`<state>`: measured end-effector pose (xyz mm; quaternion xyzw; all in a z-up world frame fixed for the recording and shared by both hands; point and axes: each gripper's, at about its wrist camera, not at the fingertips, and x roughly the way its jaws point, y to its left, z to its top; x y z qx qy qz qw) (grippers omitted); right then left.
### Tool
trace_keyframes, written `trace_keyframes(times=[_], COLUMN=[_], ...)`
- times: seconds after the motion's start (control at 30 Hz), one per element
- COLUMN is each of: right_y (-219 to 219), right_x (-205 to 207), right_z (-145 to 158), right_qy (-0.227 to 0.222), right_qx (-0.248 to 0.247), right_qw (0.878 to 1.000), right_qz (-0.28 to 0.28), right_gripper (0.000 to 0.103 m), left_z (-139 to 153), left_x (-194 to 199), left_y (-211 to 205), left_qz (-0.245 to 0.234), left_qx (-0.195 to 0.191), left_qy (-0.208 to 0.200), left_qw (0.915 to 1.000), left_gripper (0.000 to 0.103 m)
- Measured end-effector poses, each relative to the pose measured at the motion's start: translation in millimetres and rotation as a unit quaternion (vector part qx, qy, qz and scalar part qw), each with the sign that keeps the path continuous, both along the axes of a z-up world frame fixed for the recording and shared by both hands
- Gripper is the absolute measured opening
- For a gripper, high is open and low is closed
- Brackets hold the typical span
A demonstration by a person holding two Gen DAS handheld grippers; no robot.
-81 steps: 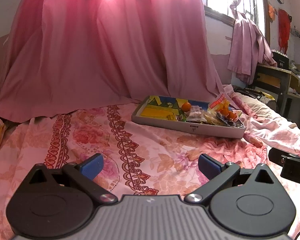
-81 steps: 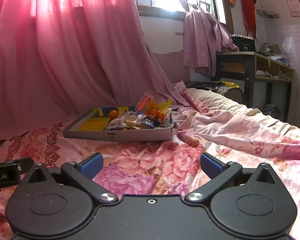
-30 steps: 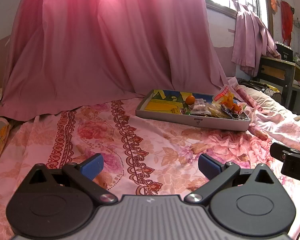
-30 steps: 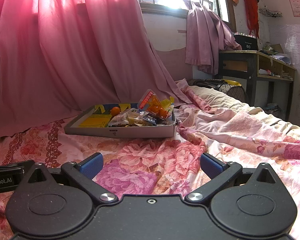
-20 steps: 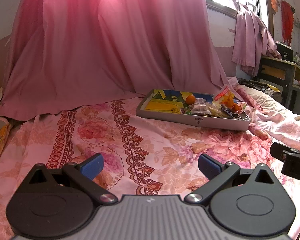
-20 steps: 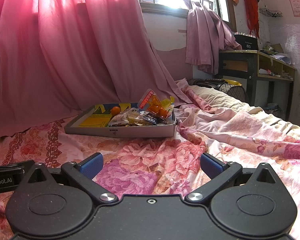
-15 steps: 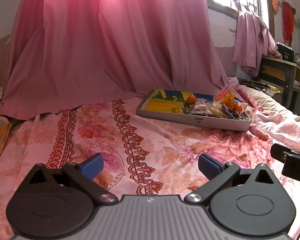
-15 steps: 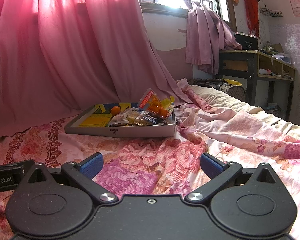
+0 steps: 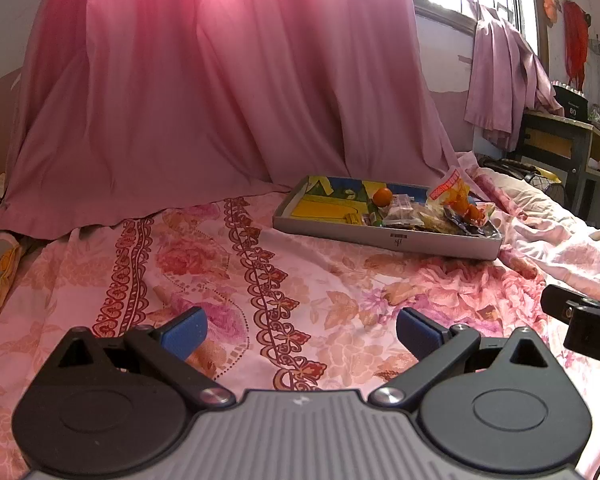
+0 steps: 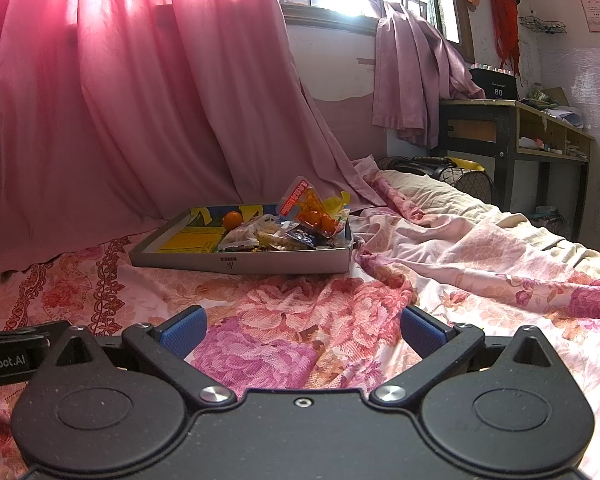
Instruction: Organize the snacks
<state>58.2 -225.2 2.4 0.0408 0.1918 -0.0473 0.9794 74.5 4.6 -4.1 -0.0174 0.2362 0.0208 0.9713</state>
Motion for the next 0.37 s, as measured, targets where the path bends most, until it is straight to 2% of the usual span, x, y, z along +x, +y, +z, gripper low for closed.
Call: trace_keyframes(times=[0.37], right_y=[3.6], right_x=[1.2], right_z=[-4.7], right_qy=[0.006], right_qx=[0.001], right_qw=[1.0], right_qz=[0.004], right_gripper=[0.102], left_z=[-1.3], left_x=[-1.4], left_y=[-3.5], left_qz=[-0.009], left_qx=[0.002], left_qy=[0.001], left_qw=[1.0], left_gripper=[0.103])
